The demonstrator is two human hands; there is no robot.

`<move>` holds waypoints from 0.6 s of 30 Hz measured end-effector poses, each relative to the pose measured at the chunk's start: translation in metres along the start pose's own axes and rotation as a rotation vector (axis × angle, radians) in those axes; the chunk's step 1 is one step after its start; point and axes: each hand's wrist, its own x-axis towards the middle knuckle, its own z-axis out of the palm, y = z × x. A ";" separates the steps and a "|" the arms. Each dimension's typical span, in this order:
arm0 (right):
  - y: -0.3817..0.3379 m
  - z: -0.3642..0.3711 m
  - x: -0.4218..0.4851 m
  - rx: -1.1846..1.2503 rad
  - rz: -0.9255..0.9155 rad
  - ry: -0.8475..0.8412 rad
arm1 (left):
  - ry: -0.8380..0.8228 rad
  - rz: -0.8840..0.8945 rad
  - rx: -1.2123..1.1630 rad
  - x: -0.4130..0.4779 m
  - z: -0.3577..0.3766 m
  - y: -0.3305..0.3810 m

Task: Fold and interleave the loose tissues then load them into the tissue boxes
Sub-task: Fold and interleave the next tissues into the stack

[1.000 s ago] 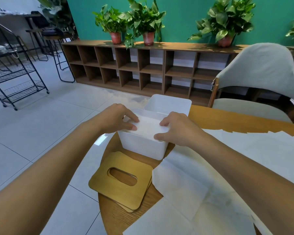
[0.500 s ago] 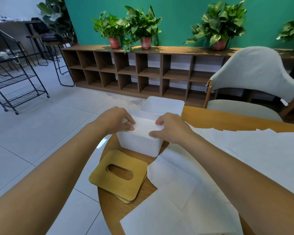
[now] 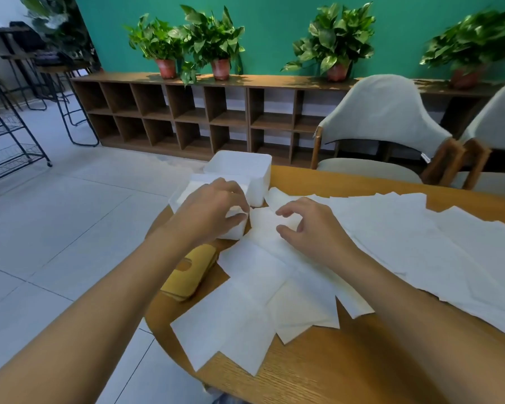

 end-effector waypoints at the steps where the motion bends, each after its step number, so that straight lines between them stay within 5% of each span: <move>1: 0.007 -0.004 -0.008 0.012 0.005 0.001 | 0.038 0.006 0.012 -0.003 0.002 0.004; 7: 0.035 -0.018 -0.047 0.054 0.025 0.002 | 0.089 0.109 -0.063 -0.021 0.026 0.024; 14: 0.052 -0.012 -0.079 0.086 0.024 0.003 | -0.187 0.161 -0.254 -0.025 0.081 0.042; 18: 0.060 -0.008 -0.089 0.108 0.030 0.032 | -0.113 0.156 -0.295 -0.023 0.091 0.041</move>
